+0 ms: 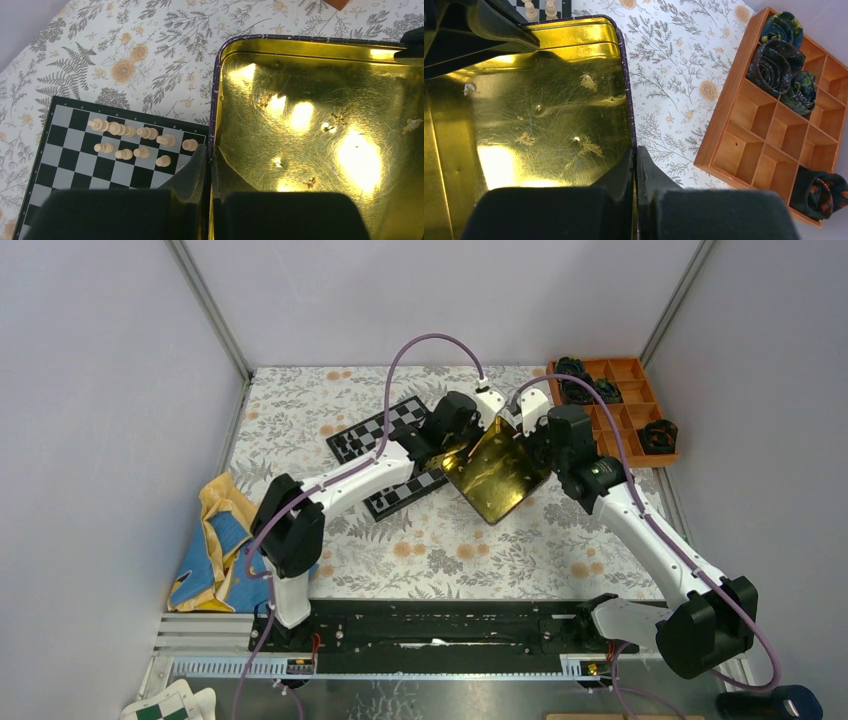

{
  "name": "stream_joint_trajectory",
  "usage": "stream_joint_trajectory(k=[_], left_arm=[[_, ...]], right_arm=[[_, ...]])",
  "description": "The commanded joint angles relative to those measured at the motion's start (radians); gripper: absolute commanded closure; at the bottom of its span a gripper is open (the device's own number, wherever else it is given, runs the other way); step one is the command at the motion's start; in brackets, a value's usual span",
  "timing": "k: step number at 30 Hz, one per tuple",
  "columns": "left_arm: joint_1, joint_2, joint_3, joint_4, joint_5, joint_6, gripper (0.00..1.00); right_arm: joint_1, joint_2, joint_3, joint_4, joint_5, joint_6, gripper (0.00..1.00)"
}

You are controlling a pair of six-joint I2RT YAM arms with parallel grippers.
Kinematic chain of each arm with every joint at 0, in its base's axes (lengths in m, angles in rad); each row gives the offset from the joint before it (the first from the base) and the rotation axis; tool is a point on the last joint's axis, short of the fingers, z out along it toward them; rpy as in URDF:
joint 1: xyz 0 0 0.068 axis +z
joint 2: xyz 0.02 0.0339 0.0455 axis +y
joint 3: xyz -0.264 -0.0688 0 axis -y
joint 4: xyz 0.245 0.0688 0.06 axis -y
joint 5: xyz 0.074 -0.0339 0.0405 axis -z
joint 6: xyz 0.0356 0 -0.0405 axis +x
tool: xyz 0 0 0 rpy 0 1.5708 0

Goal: Set up the chess pieces on the board
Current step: Pick up the storage box at the center of the board.

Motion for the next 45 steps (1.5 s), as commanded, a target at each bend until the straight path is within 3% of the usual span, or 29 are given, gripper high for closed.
stream_joint_trajectory(k=[1, 3, 6, 13, 20, 31, 41, 45], left_arm=[[-0.015, 0.020, 0.045, 0.058, -0.185, -0.060, 1.00], [-0.025, 0.033, 0.064, 0.058, -0.260, -0.081, 1.00], [-0.032, 0.052, 0.104, 0.048, -0.326, -0.134, 1.00], [-0.063, 0.082, 0.147, 0.040, -0.438, -0.194, 1.00], [-0.099, 0.098, 0.162, 0.069, -0.577, -0.207, 1.00], [-0.135, 0.103, 0.079, 0.284, -0.872, -0.147, 1.00], [-0.132, 0.063, -0.016, 0.531, -0.912, -0.076, 1.00], [-0.133, -0.035, -0.167, 0.722, -0.876, -0.040, 1.00]], right_arm=[[0.000, -0.032, 0.043, 0.066, 0.023, 0.044, 1.00], [0.000, -0.033, 0.037, 0.080, 0.046, 0.059, 0.93], [0.000, -0.026, 0.034, 0.091, 0.079, 0.086, 0.71], [0.000, -0.016, 0.046, 0.109, 0.118, 0.131, 0.56], [-0.001, -0.029, 0.038, 0.171, 0.225, 0.176, 0.52], [-0.002, -0.065, -0.025, 0.329, 0.497, 0.281, 0.51], [-0.029, -0.028, -0.055, 0.427, 0.600, 0.350, 0.51], [-0.088, -0.011, -0.088, 0.456, 0.561, 0.454, 0.51]])
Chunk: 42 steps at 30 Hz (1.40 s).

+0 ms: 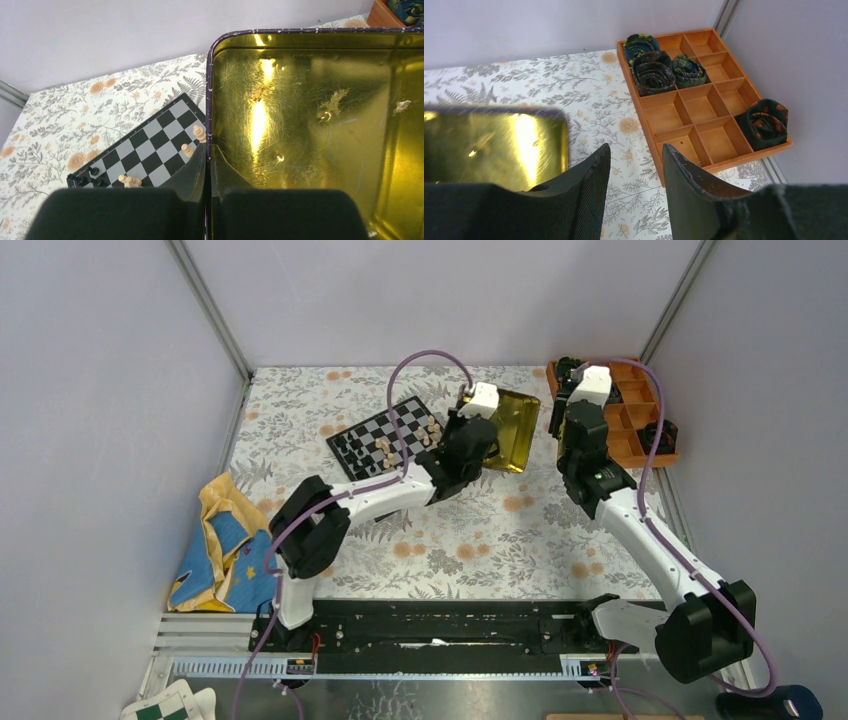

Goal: Set up the chess pieces on the board
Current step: Pick up the storage box at the center of the board, then place the storage box at the center of the board.

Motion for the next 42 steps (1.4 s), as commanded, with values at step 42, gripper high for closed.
stream_joint_trajectory(k=[42], left_arm=[[-0.146, -0.622, -0.658, 1.150, 0.325, 0.353, 1.00]], right_arm=[[-0.240, 0.202, -0.121, 0.378, -0.134, 0.294, 0.51]])
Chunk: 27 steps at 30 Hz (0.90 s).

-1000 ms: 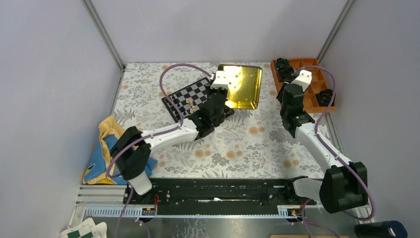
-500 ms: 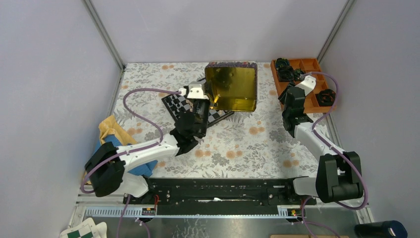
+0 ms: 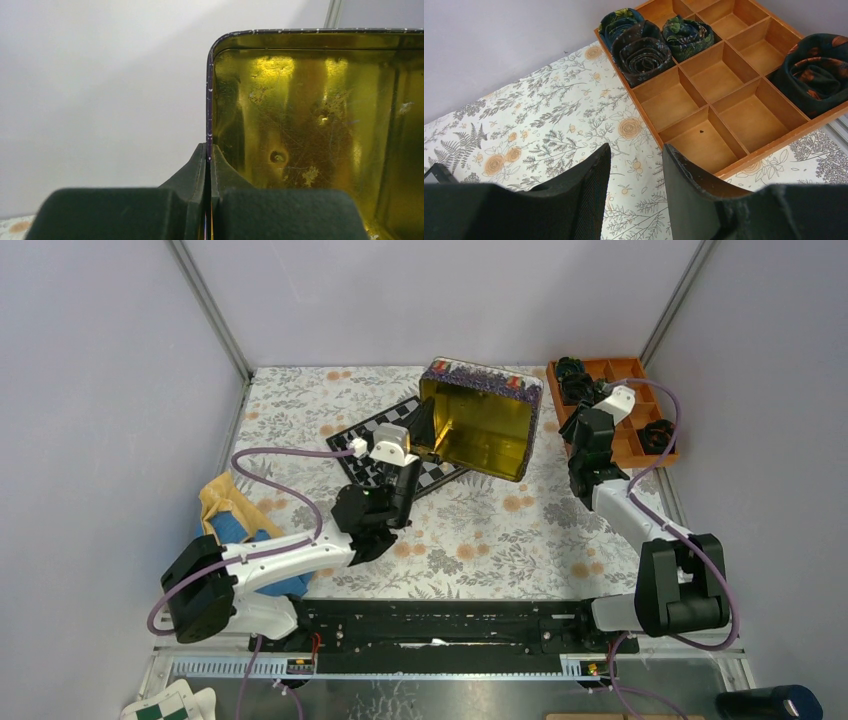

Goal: Set up the chess pieces on the board
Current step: Place the storage box at the center of the board.

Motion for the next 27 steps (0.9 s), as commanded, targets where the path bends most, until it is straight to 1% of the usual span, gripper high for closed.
stream_joint_trajectory(k=[1, 5, 7, 8, 10, 13, 15, 18, 21, 24, 25, 27], left_arm=[[-0.009, 0.015, -0.002, 0.142, 0.032, 0.084, 1.00], [-0.009, 0.041, 0.001, 0.161, 0.021, 0.106, 1.00], [-0.007, 0.066, 0.034, 0.136, -0.016, 0.114, 1.00], [-0.006, 0.082, 0.061, 0.097, -0.040, 0.112, 1.00], [0.015, 0.119, 0.145, -0.047, -0.064, 0.072, 1.00], [0.084, 0.174, 0.288, -0.325, -0.029, -0.063, 1.00], [0.146, 0.237, 0.417, -0.514, -0.013, -0.159, 1.00], [0.240, 0.365, 0.628, -0.777, 0.044, -0.260, 1.00], [0.315, 0.485, 0.792, -0.936, 0.110, -0.340, 1.00], [0.383, 0.575, 0.886, -1.019, 0.181, -0.416, 1.00], [0.397, 0.624, 0.940, -1.068, 0.198, -0.432, 1.00], [0.418, 0.685, 0.992, -1.105, 0.225, -0.455, 1.00]], right_arm=[[-0.005, 0.008, 0.055, 0.056, 0.003, -0.022, 0.51], [-0.004, 0.024, 0.070, 0.055, 0.009, -0.040, 0.51], [-0.006, 0.031, 0.079, 0.054, 0.016, -0.049, 0.51], [-0.007, 0.034, 0.084, 0.051, 0.020, -0.055, 0.51], [-0.011, 0.042, 0.098, 0.049, 0.024, -0.063, 0.51], [-0.016, 0.062, 0.124, 0.043, 0.030, -0.069, 0.51], [-0.017, 0.079, 0.149, 0.045, 0.034, -0.078, 0.51], [-0.018, 0.109, 0.180, 0.052, 0.039, -0.093, 0.51], [-0.018, 0.138, 0.210, 0.061, 0.050, -0.101, 0.51], [-0.019, 0.160, 0.240, 0.064, 0.052, -0.105, 0.51], [-0.018, 0.169, 0.252, 0.064, 0.053, -0.106, 0.51], [-0.018, 0.183, 0.269, 0.062, 0.055, -0.106, 0.51]])
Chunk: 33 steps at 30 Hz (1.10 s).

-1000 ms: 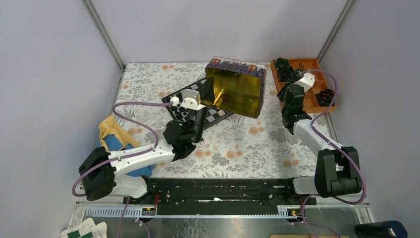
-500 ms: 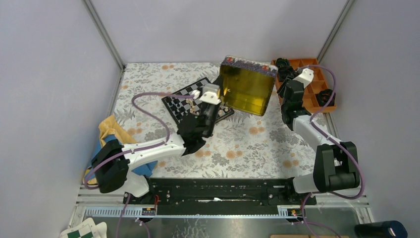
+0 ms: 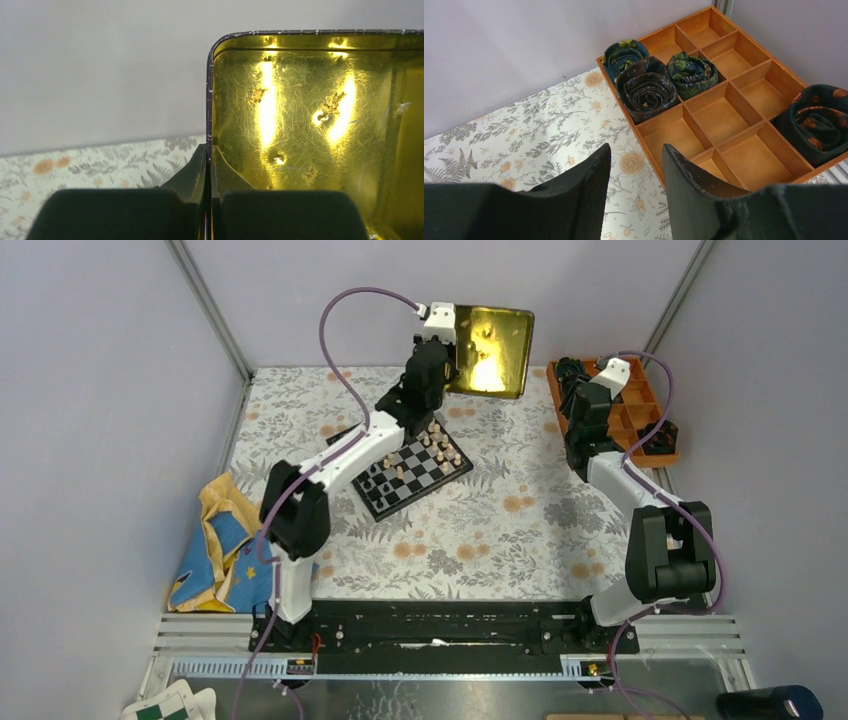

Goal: Set up the chess pieces on the board
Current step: Place the storage box at the center of the board.

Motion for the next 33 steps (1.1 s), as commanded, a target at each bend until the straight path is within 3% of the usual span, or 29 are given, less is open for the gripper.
stream_joint_trajectory(k=[1, 10, 33], left_arm=[[0.045, 0.123, 0.131, -0.184, 0.108, -0.137, 1.00], [0.064, 0.329, 0.319, -0.241, 0.208, -0.182, 1.00], [0.079, 0.553, 0.401, -0.212, 0.315, -0.283, 1.00]], right_arm=[[-0.005, 0.025, 0.079, 0.055, 0.041, -0.020, 0.51], [-0.005, 0.051, 0.087, 0.053, 0.028, -0.017, 0.51], [-0.005, 0.083, 0.082, 0.080, 0.021, -0.034, 0.51]])
